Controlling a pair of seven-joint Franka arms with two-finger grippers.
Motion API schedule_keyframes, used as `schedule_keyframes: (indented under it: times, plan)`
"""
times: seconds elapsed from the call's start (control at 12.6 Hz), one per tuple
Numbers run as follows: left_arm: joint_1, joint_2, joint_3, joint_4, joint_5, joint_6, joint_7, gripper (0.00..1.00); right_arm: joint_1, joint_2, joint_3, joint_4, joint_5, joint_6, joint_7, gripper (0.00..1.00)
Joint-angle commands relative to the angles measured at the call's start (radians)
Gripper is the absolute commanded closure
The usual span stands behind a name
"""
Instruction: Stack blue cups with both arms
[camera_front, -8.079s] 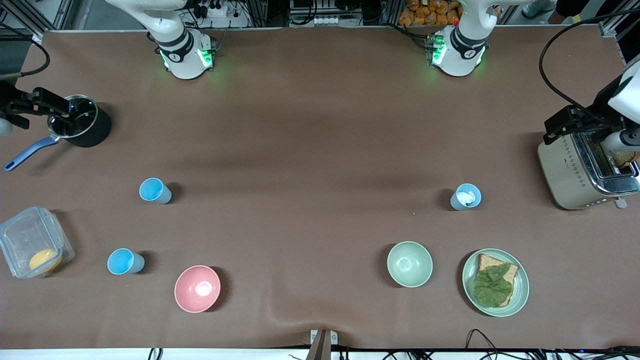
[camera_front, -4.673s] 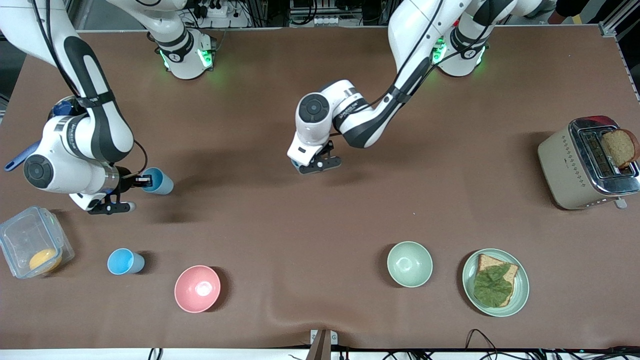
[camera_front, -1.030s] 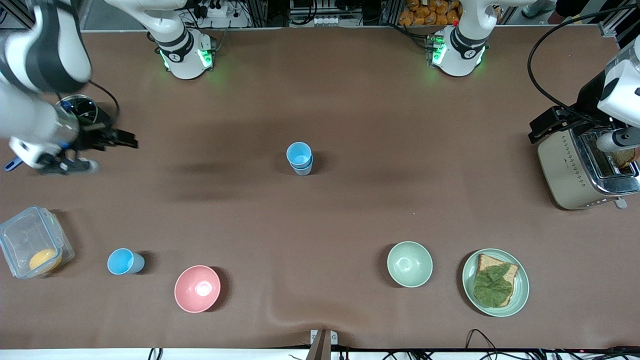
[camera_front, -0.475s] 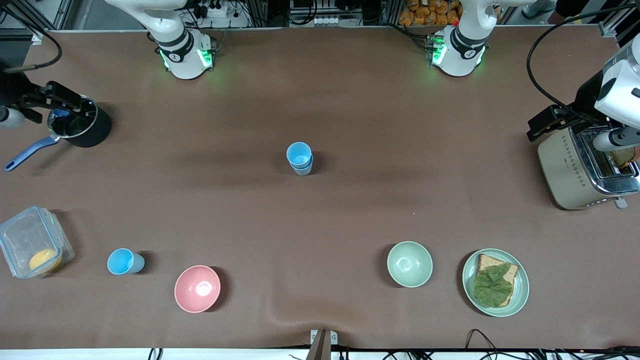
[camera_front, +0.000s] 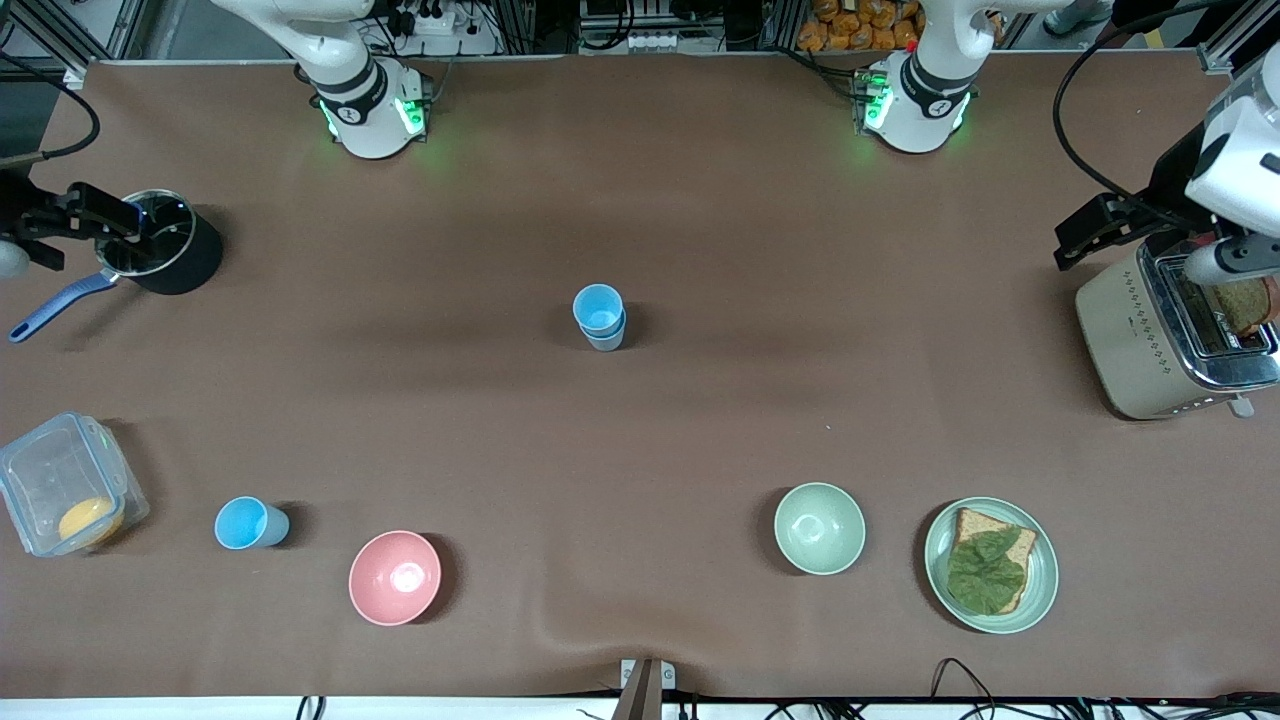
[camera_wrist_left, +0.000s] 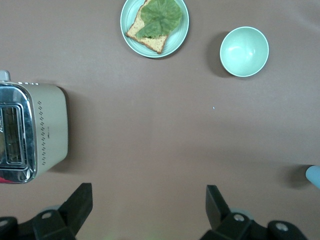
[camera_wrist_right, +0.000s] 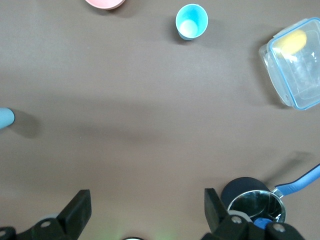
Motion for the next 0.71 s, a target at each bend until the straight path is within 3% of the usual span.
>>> schedule_keyframes:
  times: [0.0,0.63]
  plan:
    - [0.01,-0.029,-0.011,-0.016,0.024,-0.011,0.047,0.0,-0.007,0.007,0.017,0.017,0.004,-0.004,0.112,0.0]
    - [0.019,-0.022,0.0,-0.008,0.031,-0.032,0.09,0.0,-0.002,-0.003,0.017,-0.009,0.006,-0.014,0.132,0.0]
